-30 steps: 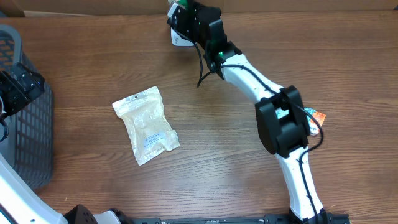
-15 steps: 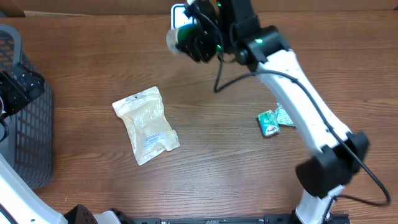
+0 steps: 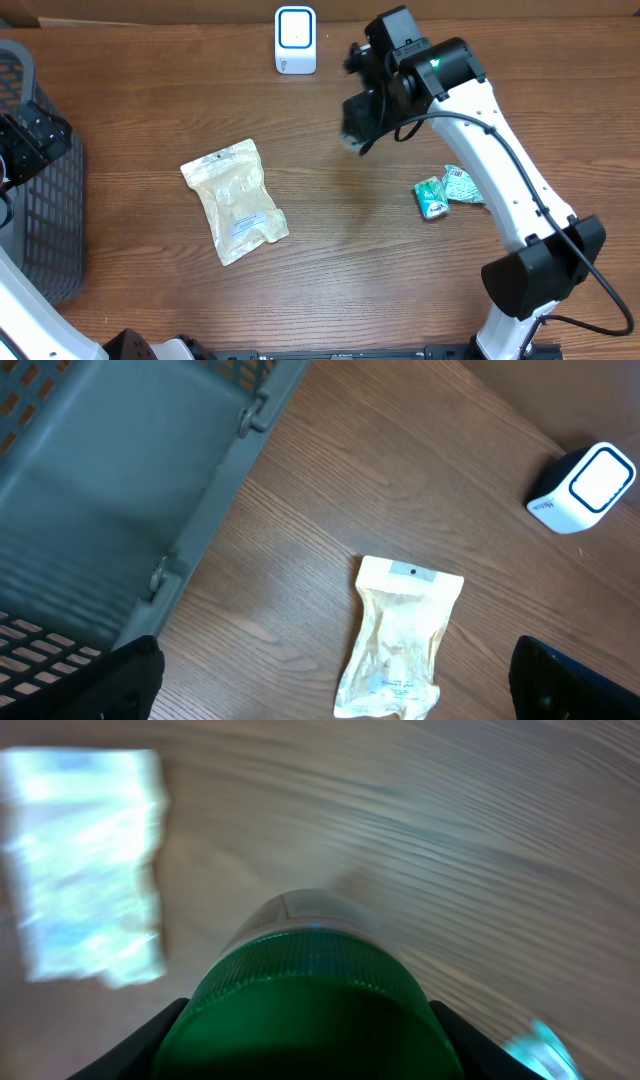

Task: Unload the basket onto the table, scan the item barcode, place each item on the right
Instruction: 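Move the Knorr bottle right and set it upright on the table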

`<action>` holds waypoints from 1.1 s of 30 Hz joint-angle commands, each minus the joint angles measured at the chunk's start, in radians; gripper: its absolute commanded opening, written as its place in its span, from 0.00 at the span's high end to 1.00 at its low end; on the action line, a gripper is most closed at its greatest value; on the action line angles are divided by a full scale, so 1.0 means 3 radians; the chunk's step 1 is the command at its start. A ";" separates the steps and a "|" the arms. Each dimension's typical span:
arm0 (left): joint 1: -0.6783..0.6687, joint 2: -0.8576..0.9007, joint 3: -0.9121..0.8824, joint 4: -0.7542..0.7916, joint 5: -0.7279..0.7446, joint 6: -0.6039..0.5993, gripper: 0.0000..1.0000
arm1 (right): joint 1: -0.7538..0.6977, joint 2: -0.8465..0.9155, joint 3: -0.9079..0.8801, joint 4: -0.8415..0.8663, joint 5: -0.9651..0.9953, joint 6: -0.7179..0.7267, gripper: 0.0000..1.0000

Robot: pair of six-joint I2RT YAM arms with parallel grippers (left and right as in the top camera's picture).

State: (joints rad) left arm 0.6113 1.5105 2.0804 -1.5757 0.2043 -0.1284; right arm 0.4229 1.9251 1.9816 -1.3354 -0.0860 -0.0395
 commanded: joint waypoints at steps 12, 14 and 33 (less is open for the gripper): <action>0.0011 0.0005 0.0031 0.0008 -0.0008 -0.0032 0.00 | -0.0835 0.0361 -0.0712 0.0585 0.0783 0.1094 0.76; 0.0011 0.0005 0.0031 0.0006 -0.0008 -0.0032 0.00 | -0.0893 0.0427 -0.0795 0.0633 0.0786 0.1092 0.72; 0.0011 0.0005 0.0031 0.0008 -0.0008 -0.0032 0.00 | -0.1143 0.0589 -0.0500 0.0277 0.0730 0.1152 0.20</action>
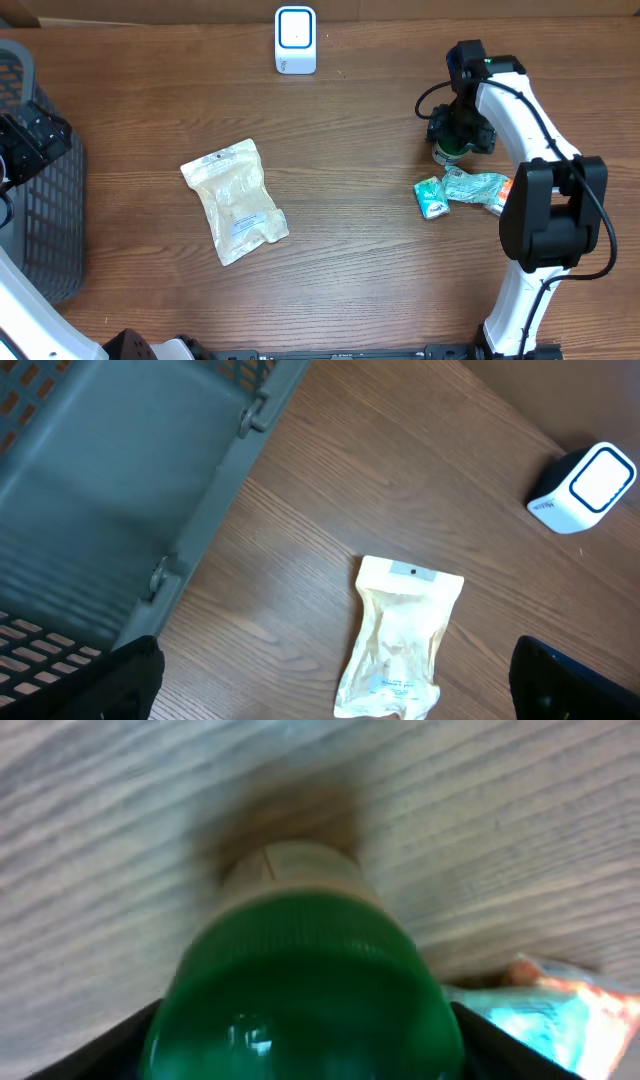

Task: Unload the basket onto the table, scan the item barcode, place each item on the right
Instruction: 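Move the Knorr bottle right and set it upright on the table, then move the right gripper to the clear plastic bag and grasp it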

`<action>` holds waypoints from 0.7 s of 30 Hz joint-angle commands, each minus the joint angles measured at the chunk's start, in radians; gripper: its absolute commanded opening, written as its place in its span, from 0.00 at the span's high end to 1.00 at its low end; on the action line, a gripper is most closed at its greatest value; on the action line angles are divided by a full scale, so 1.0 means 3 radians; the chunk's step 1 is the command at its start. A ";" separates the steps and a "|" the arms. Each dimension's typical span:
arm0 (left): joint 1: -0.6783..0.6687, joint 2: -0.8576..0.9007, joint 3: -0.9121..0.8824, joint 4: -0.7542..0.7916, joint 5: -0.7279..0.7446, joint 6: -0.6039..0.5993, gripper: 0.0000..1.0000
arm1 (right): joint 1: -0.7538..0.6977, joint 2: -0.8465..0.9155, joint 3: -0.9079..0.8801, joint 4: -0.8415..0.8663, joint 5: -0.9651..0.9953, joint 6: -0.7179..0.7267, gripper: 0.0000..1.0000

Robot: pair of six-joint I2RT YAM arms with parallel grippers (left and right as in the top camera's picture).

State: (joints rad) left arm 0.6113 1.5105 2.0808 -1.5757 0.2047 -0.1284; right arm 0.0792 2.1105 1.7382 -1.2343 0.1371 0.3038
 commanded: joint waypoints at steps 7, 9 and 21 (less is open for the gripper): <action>0.0011 0.0005 0.0029 0.0008 -0.0009 -0.0032 0.00 | 0.0098 -0.0062 0.1200 -0.0676 -0.0282 -0.0079 0.19; 0.0011 0.0005 0.0029 0.0006 -0.0009 -0.0032 0.01 | 0.0130 -0.0062 0.1347 -0.0773 -0.0565 -0.0079 0.18; 0.0011 0.0005 0.0029 0.0006 -0.0009 -0.0032 0.01 | 0.0650 -0.0057 0.0877 -0.0579 -0.1726 -0.0079 0.00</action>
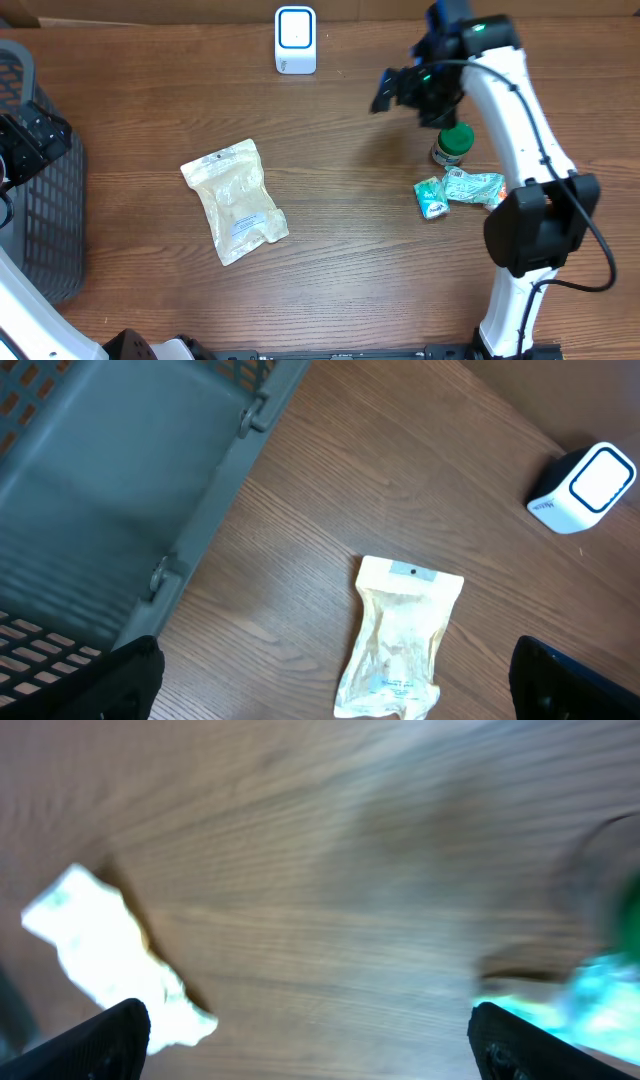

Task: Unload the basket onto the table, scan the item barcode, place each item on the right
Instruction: 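Move the right gripper to the clear plastic bag and grasp it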

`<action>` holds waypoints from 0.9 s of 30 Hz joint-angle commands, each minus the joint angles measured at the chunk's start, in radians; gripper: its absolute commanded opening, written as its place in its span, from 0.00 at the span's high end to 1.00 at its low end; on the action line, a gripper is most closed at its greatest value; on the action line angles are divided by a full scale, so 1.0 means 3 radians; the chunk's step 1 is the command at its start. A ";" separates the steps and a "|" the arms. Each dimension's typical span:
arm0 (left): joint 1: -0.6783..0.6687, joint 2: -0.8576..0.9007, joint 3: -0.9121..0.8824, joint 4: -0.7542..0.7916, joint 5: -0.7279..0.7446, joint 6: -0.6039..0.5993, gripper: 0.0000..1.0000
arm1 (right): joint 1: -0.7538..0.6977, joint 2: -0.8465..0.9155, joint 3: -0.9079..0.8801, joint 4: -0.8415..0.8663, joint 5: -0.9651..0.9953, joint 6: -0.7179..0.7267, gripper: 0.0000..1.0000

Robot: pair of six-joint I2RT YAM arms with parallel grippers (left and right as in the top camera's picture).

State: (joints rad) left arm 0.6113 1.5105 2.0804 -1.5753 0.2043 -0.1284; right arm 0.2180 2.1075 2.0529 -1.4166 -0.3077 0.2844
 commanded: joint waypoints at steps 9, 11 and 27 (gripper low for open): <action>0.0011 0.0005 0.0031 0.0005 -0.0008 -0.0032 0.00 | 0.0902 -0.0047 -0.1104 0.0671 -0.0490 -0.0011 0.01; 0.0011 0.0005 0.0031 0.0006 -0.0008 -0.0032 0.00 | 0.1017 -0.0047 -0.1241 0.0821 -0.0557 -0.0011 0.03; 0.0011 0.0005 0.0031 0.0006 -0.0008 -0.0032 0.00 | 0.1369 -0.0047 -0.1517 0.1235 -0.0640 0.0103 0.05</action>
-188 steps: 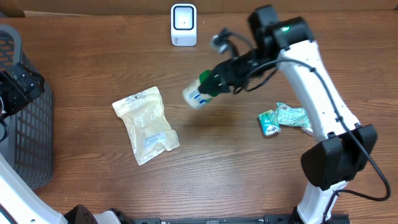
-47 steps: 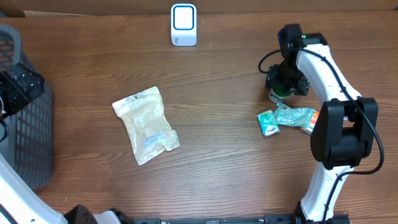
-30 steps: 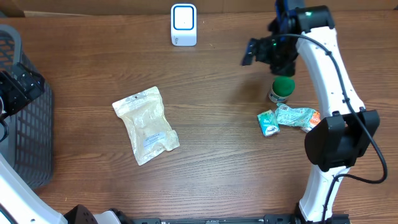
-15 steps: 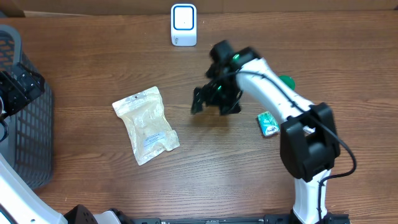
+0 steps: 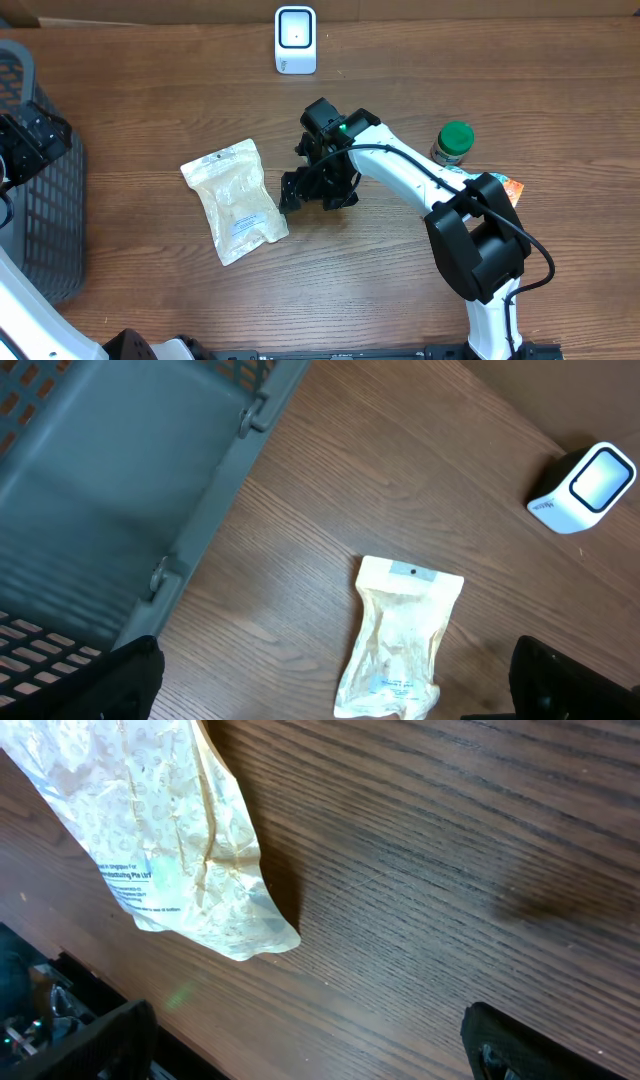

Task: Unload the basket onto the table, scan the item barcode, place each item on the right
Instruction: 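Move the right gripper to the clear plastic bag and grasp it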

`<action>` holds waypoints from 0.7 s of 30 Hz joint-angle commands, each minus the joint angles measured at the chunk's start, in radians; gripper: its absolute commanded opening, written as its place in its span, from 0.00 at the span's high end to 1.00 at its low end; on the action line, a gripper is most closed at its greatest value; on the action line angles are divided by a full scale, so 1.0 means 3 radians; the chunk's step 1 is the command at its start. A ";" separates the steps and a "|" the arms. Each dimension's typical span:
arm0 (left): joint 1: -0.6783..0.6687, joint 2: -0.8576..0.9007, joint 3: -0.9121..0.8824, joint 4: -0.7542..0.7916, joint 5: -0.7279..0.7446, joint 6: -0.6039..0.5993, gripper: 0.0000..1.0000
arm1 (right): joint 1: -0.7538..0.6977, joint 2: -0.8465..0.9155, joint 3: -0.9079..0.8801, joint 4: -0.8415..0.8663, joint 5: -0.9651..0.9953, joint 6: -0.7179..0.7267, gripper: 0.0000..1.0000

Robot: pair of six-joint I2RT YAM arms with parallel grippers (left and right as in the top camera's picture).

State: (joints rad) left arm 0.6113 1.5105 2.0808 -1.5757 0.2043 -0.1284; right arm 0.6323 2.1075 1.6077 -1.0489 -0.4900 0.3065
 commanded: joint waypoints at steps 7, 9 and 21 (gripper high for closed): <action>0.0011 0.0005 0.0029 0.0006 -0.0008 -0.0032 0.00 | -0.0009 -0.0047 -0.0050 0.0051 -0.0164 0.0042 0.05; 0.0011 0.0005 0.0029 0.0008 -0.0008 -0.0032 0.00 | -0.0006 -0.0047 -0.0086 0.0125 -0.0183 0.0056 0.05; 0.0011 0.0005 0.0029 0.0008 -0.0008 -0.0032 0.01 | 0.0009 -0.0047 -0.0510 0.0818 -0.0398 0.0231 0.07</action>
State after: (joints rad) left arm 0.6113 1.5105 2.0804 -1.5757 0.2043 -0.1284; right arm 0.6300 2.1075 1.4891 -0.8295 -0.5781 0.3584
